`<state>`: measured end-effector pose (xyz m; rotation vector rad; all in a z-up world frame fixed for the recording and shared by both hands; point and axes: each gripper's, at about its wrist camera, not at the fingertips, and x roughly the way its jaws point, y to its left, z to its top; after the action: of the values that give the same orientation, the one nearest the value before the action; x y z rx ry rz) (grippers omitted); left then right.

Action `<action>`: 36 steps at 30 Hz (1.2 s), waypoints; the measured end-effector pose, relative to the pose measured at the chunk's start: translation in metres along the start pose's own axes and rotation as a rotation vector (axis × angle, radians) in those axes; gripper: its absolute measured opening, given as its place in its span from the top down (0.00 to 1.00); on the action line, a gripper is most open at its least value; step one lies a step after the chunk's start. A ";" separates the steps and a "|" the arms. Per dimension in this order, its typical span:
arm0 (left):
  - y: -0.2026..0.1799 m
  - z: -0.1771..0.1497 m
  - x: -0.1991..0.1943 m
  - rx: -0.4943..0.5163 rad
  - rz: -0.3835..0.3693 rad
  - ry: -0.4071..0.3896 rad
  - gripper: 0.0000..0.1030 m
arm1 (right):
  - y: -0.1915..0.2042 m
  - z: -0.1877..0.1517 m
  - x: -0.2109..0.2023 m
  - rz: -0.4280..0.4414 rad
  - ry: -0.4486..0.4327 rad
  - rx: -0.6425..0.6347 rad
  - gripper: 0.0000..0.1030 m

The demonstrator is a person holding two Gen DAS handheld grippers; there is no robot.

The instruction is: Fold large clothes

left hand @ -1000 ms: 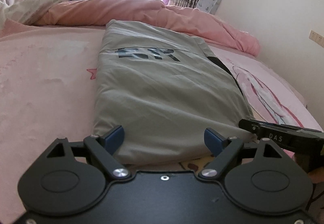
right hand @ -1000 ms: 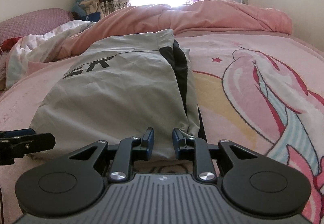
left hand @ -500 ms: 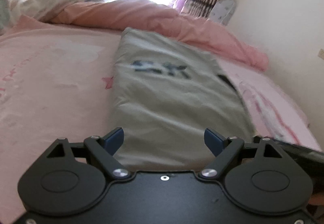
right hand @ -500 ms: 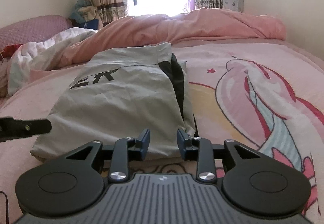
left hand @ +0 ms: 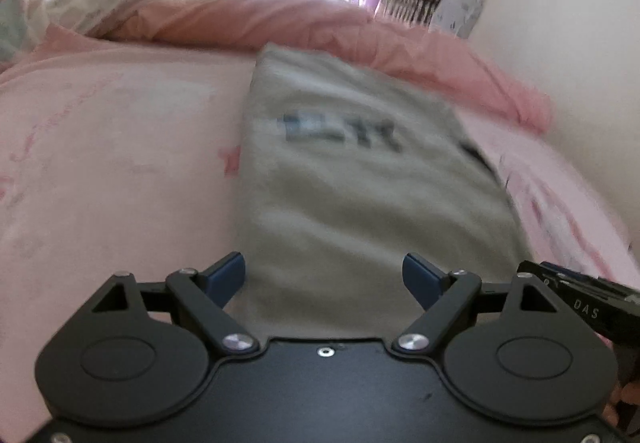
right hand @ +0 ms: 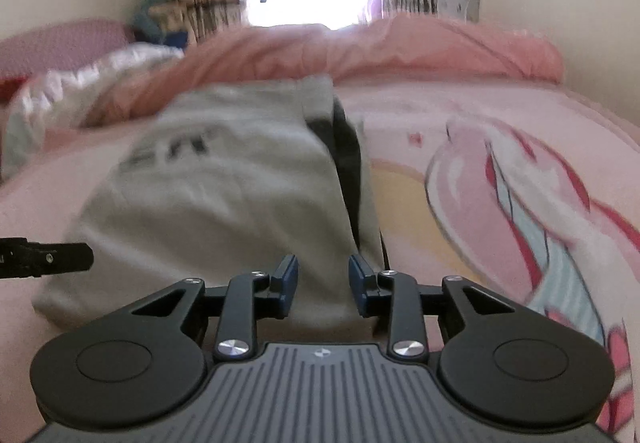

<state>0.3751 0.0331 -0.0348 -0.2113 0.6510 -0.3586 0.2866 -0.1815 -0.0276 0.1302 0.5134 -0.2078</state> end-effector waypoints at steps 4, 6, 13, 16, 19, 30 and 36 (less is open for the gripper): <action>-0.007 0.026 0.010 0.055 0.020 -0.042 0.17 | 0.003 0.026 0.015 0.020 -0.051 -0.008 0.64; -0.011 0.032 0.022 0.074 0.018 -0.023 0.17 | 0.005 0.032 0.030 0.018 -0.028 -0.010 0.64; -0.020 0.019 0.049 0.122 0.023 0.028 0.17 | -0.002 0.018 0.061 0.009 0.050 0.037 0.64; -0.023 0.018 0.051 0.145 0.028 0.030 0.16 | -0.005 0.017 0.060 0.021 0.050 0.050 0.64; -0.022 0.020 0.049 0.142 0.029 0.034 0.16 | -0.005 0.017 0.058 0.025 0.052 0.056 0.64; -0.035 0.013 -0.030 0.114 0.118 -0.006 0.00 | 0.002 0.018 -0.055 0.016 0.015 0.004 0.36; -0.048 -0.019 -0.128 0.088 0.144 -0.005 0.00 | 0.001 -0.009 -0.146 -0.042 0.013 -0.029 0.26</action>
<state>0.2564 0.0375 0.0358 -0.0805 0.6403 -0.2478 0.1583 -0.1546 0.0379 0.0924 0.5327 -0.2405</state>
